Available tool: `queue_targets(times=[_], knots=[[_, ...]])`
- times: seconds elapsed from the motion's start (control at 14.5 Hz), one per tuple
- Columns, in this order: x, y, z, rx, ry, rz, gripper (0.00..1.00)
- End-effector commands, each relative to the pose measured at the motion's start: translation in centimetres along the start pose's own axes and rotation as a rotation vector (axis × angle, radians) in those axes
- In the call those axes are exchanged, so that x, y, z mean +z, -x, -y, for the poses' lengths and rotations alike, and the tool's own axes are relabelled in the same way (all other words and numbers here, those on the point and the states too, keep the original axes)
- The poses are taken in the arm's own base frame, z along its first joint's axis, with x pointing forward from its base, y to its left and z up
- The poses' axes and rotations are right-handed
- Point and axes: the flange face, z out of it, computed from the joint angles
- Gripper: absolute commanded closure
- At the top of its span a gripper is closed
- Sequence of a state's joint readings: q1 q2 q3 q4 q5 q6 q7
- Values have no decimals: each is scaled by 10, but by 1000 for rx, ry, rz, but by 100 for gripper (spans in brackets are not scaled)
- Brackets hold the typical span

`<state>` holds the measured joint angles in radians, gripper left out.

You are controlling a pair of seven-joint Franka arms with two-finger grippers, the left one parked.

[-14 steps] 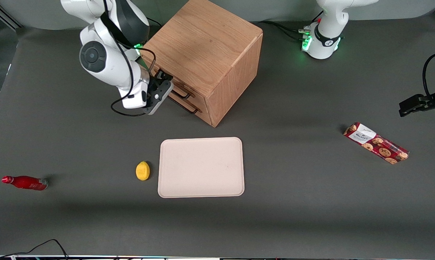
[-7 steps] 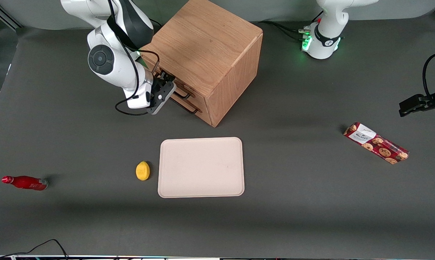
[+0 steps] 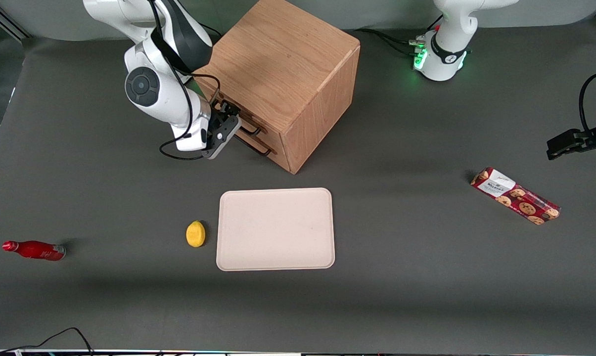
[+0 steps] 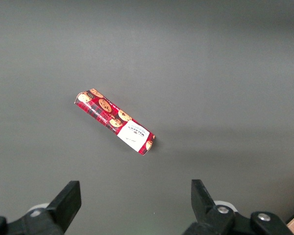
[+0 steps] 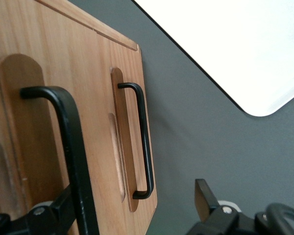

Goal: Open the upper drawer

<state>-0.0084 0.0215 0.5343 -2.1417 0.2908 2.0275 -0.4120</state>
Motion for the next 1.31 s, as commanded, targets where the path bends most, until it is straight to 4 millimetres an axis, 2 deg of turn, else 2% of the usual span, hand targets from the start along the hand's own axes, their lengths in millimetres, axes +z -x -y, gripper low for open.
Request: queue_targets(times=[0.0, 0.62, 0.97, 1.24], knots=[[6, -2, 3, 8, -8, -9, 0], [11, -6, -5, 1, 14, -16, 0], [13, -7, -18, 1, 42, -21, 0], [6, -3, -40, 16, 78, -27, 0]])
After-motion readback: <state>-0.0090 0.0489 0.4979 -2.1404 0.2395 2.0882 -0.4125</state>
